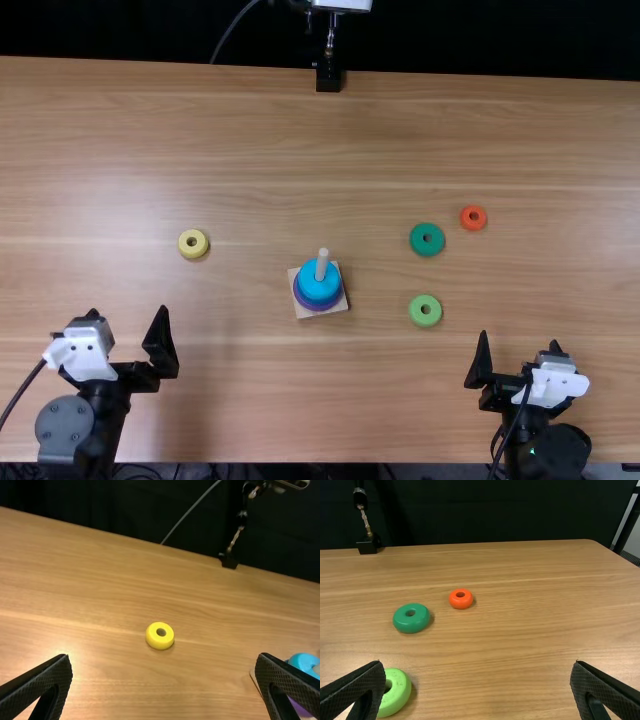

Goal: Build the Hanoi tower: stack the rings onto the peg from bottom to top in this color order: purple, dark blue, light blue, dark green, light green, yellow, orange.

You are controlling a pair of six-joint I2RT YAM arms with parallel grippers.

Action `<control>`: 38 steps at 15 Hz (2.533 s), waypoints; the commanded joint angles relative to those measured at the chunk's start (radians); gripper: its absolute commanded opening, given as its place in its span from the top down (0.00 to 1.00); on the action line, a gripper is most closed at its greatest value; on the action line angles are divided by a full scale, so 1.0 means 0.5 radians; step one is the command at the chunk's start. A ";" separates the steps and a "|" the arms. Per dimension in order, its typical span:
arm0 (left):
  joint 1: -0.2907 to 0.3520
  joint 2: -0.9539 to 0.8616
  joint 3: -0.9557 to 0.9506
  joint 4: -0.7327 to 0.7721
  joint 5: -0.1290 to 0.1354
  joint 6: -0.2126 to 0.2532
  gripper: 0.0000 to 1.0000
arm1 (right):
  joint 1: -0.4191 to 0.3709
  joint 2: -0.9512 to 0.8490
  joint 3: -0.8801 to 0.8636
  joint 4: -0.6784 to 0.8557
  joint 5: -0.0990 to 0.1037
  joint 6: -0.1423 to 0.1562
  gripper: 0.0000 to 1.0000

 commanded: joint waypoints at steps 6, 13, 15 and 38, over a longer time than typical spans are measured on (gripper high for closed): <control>-0.019 -0.364 -0.393 -0.017 -0.042 0.021 0.00 | -0.014 -0.026 -0.141 -0.134 0.019 -0.010 0.00; 0.017 -0.542 -0.501 -0.117 -0.006 0.651 0.00 | -0.014 -0.026 -0.141 -0.134 0.019 -0.010 0.00; 0.048 -0.548 -0.519 -0.117 -0.009 0.654 0.00 | -0.014 -0.026 -0.141 -0.130 0.019 -0.010 0.00; 0.045 -0.573 -0.519 -0.536 -0.031 0.654 0.00 | -0.008 -0.026 -0.138 -0.134 0.019 -0.017 0.00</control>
